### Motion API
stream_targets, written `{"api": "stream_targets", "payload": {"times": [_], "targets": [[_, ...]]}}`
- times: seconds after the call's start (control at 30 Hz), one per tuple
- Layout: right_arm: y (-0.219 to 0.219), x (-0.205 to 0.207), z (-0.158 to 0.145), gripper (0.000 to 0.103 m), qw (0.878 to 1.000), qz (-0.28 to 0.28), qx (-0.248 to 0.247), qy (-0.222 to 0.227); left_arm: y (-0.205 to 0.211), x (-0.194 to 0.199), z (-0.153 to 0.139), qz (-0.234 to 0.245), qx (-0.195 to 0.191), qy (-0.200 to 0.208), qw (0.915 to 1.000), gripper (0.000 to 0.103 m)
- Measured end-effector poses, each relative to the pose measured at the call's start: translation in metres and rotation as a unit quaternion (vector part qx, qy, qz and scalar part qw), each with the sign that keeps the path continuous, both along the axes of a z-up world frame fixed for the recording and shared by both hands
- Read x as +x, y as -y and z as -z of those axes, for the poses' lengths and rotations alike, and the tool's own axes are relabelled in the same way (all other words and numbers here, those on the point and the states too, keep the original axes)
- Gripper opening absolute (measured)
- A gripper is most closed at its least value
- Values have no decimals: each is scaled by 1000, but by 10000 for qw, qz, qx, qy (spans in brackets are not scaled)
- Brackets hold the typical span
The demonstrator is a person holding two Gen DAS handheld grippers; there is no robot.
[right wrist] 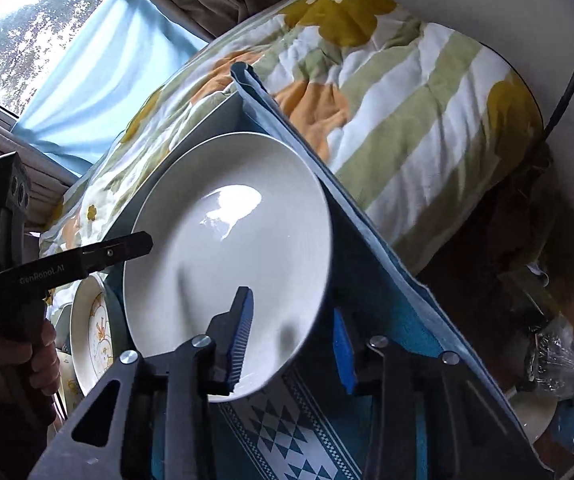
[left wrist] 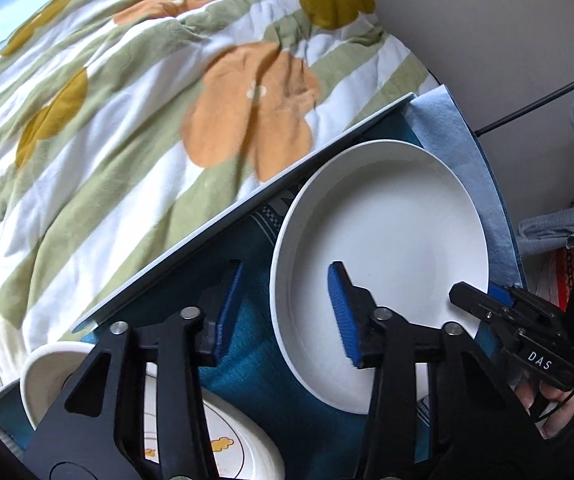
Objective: Organize plates and bowls
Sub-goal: 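Lift the white plate and carry it over the yellow duck bowl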
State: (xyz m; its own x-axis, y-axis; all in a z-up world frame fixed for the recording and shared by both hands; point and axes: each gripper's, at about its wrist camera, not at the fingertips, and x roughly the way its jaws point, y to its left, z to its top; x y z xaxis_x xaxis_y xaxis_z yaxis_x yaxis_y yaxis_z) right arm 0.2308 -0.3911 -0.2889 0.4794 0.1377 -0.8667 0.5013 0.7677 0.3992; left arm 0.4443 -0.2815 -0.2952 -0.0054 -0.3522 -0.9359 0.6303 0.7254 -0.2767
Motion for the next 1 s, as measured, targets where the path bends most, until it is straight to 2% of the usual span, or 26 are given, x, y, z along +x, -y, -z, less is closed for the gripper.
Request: {"api": "stream_targets", "payload": {"times": [0.07, 0.1, 0.13, 0.23, 0.5, 0.73, 1.0], "targets": [[3, 4, 3, 26, 10000, 42, -2, -23, 0, -1, 3, 78, 1, -70, 9999, 24], [4, 5, 3, 23, 10000, 60, -23, -37, 0, -1, 5, 105, 11, -74, 9999, 16], [5, 6, 4, 20, 10000, 68, -49, -47, 0, -1, 6, 127, 38, -30, 9999, 14], [6, 5, 3, 14, 9998, 85, -136, -102, -1, 0, 5, 135, -49, 22, 9999, 13], [6, 6, 3, 14, 9997, 29, -231, -110, 0, -8, -2, 167, -10, 272, 9995, 13], [4, -4, -18, 14, 9993, 36, -370, 85, -9, -27, -32, 97, -164, 594, 9981, 13], [-16, -25, -67, 14, 9964, -326, -657, 416, -45, -64, -86, -308, -437, 961, 9939, 13]]}}
